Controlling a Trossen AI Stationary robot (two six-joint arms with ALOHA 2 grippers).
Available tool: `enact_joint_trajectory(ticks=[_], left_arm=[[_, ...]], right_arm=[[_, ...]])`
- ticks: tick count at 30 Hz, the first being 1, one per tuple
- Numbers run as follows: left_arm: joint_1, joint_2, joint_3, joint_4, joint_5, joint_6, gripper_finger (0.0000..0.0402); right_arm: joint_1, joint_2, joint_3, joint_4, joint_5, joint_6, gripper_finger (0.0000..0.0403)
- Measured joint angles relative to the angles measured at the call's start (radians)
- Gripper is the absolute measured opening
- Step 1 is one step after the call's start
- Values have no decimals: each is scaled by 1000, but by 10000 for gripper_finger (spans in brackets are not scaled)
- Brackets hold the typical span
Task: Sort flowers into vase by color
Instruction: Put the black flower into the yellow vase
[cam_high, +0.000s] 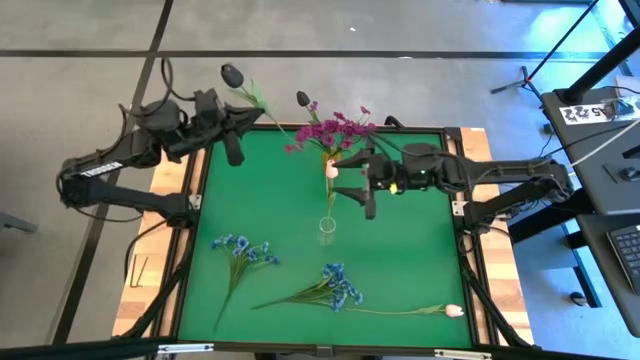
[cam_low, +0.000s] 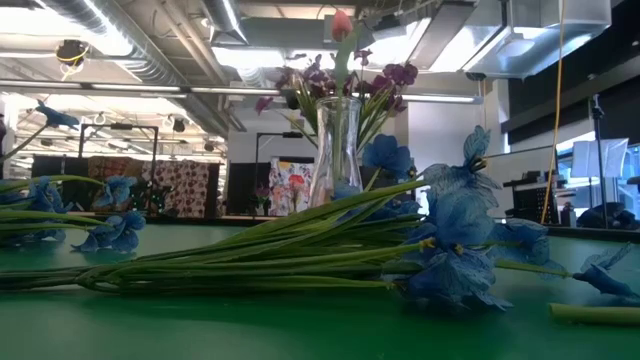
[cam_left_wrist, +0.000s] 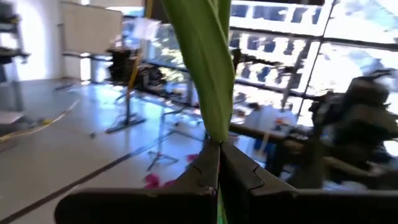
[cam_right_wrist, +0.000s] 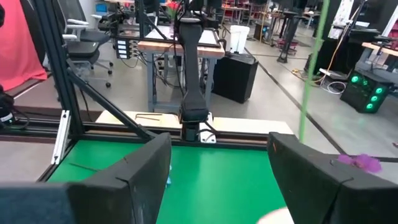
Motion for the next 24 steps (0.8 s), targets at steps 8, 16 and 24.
enact_joint_trajectory(ticks=[8, 16, 24], left_arm=[[-125, 13, 22, -6, -2, 45, 0], [-206, 83, 23, 10, -2, 53, 0], [-249, 158, 23, 49, -3, 63, 0]], right_arm=[[-14, 92, 117, 0, 54, -43, 264], [-91, 160, 160, 5, -43, 18, 264], [-108, 208, 161, 47, -159, 73, 264]])
